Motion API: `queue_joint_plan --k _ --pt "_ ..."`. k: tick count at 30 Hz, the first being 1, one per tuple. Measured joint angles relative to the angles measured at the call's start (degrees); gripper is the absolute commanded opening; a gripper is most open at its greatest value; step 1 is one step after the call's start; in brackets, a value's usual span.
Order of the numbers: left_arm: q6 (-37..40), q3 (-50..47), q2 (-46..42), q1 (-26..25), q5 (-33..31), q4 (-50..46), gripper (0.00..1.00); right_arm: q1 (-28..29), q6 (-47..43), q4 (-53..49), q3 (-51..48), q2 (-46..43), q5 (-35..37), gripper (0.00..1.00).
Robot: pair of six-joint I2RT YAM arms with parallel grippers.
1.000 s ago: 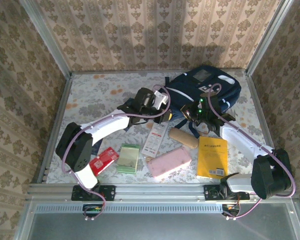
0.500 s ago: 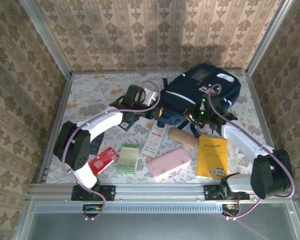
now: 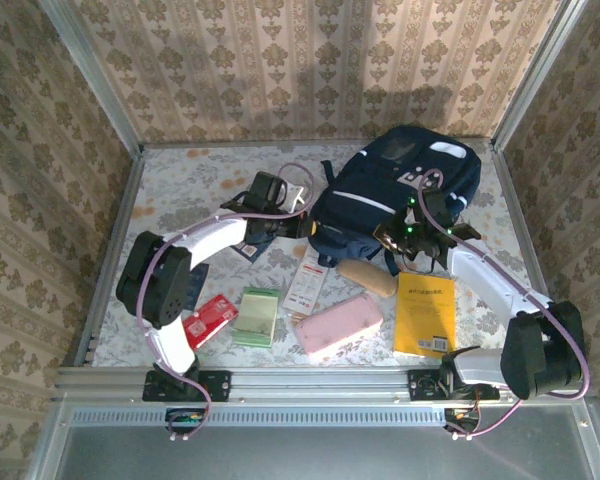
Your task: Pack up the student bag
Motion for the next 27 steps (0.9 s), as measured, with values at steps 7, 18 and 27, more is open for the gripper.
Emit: queue_joint_plan --k 7,18,27 --pt "-1.29 0.11 -0.04 -1.77 -0.52 0.55 0.0 1.27 -7.19 -8.44 3.78 -3.02 6.49 0.62" --pt "-1.92 -3.1 -5.38 -4.76 -1.46 2.08 0.0 17.92 -29.57 -1.31 5.25 -6.08 15.39 0.57" --pt "-1.92 -3.69 -10.97 -6.4 -2.93 2.62 0.0 10.84 -13.03 -0.83 7.56 -6.05 9.94 0.45"
